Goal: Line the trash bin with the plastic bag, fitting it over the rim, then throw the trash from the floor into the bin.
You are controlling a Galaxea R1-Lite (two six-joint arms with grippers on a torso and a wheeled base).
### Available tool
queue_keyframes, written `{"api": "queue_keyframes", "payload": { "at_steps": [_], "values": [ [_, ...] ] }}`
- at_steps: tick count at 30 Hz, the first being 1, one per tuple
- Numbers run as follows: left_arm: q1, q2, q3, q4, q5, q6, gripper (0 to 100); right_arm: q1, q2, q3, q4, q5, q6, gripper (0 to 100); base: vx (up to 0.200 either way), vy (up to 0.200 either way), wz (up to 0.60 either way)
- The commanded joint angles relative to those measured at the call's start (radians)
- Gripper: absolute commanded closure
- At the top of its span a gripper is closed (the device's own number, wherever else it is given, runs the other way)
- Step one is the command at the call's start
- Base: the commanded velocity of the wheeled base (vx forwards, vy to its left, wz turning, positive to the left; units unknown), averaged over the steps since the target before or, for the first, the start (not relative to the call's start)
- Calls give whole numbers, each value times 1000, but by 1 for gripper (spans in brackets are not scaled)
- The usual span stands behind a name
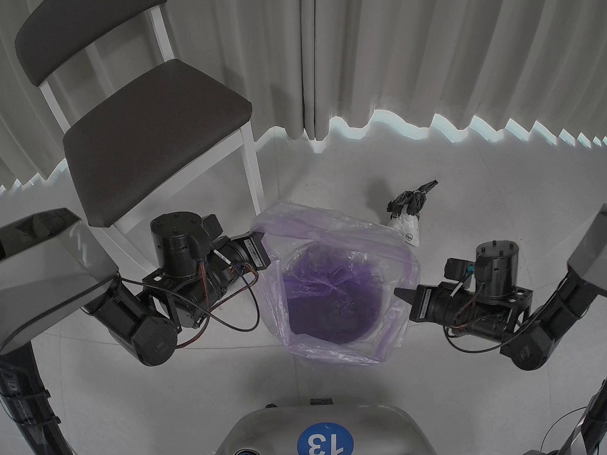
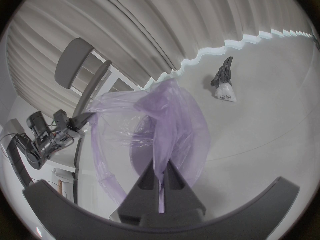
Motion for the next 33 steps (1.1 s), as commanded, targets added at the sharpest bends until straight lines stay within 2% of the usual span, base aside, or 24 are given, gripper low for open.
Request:
{"api": "queue_keyframes", "payload": {
  "at_steps": [1, 7, 9, 16, 18, 20, 25, 26, 29, 33],
  "values": [
    [18, -45, 26, -7, -1, -4, 100, 52, 147, -24, -62, -42, 23, 100, 0, 0, 0],
    [12, -36, 26, -45, -1, -4, 100, 80, 196, -50, -145, -48, 104, 100, 0, 0, 0],
    [10, -39, 27, -48, -1, -4, 100, 131, 198, -49, -228, -53, 172, 100, 0, 0, 0],
    [9, -42, 27, -48, -1, -2, 100, 218, 145, -81, -217, -86, 161, 100, 0, 0, 0],
    [10, -43, 29, -48, -1, -2, 100, 223, 138, -92, -190, -86, 152, 100, 0, 0, 0],
    [10, -43, 30, -48, -1, -2, 100, 232, 116, -144, -87, -89, 98, 100, 0, 0, 0],
    [9, -43, 32, -48, 1, -1, 100, 249, 113, -243, 66, -89, 69, 100, 0, 0, 0],
    [7, -45, 38, -50, 1, -1, 100, 249, 119, -285, 146, -89, 43, 100, 0, 0, 0],
    [4, -46, 38, -50, -1, 1, 100, 249, 129, -345, 254, -91, 14, 100, 0, 0, 0],
    [-7, -42, 35, -50, -1, 1, 100, 250, 167, -449, 367, -134, -32, 100, 0, 0, 0]
  ]
}}
